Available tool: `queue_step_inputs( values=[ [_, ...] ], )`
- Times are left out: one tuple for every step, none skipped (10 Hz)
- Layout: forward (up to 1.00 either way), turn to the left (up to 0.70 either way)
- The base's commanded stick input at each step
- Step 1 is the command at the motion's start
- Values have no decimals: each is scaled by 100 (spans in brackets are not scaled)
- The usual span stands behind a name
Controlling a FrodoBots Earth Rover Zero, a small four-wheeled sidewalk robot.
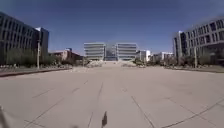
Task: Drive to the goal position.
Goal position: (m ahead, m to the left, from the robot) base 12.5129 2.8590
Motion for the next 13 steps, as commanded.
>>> queue_step_inputs(
  values=[
    [70, 0],
    [70, 0],
    [70, 0],
    [70, 0],
    [70, 0],
    [70, 0],
    [70, 0],
    [70, 0],
    [70, 0],
    [70, 0],
    [70, 0],
    [70, 0],
    [70, 0]
  ],
)
